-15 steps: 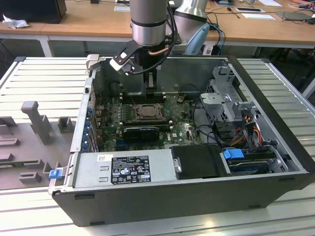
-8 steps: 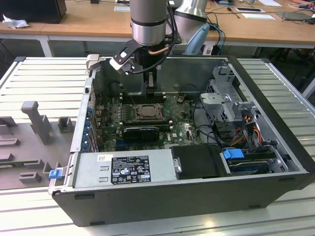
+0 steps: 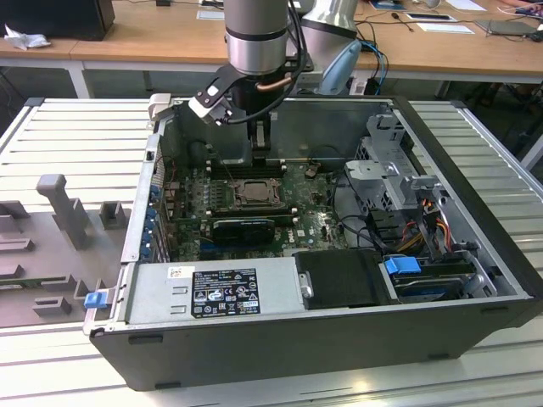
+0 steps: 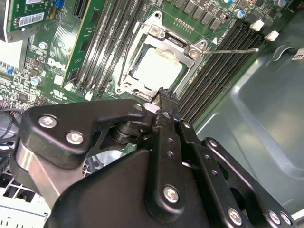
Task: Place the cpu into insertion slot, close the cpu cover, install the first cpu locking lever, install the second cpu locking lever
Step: 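Install the first cpu locking lever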
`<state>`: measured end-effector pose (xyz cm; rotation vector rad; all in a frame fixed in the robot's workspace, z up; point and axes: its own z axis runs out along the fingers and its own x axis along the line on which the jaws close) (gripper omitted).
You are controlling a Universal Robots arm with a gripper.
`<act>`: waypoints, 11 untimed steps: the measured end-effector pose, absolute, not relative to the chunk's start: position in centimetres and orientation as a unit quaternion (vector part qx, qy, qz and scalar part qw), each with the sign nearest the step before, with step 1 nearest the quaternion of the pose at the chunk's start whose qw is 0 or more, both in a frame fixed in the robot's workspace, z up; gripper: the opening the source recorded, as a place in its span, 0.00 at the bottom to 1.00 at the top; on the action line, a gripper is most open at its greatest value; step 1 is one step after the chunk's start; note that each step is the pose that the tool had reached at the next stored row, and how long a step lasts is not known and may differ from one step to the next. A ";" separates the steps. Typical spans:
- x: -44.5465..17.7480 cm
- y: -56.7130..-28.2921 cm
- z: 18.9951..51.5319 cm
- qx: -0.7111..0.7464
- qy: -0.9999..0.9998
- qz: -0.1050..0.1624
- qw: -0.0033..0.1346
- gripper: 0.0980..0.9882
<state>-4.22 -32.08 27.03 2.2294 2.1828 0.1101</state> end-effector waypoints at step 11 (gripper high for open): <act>-4.2 -32.1 27.6 0.714 0.699 0.035 0.010 0.01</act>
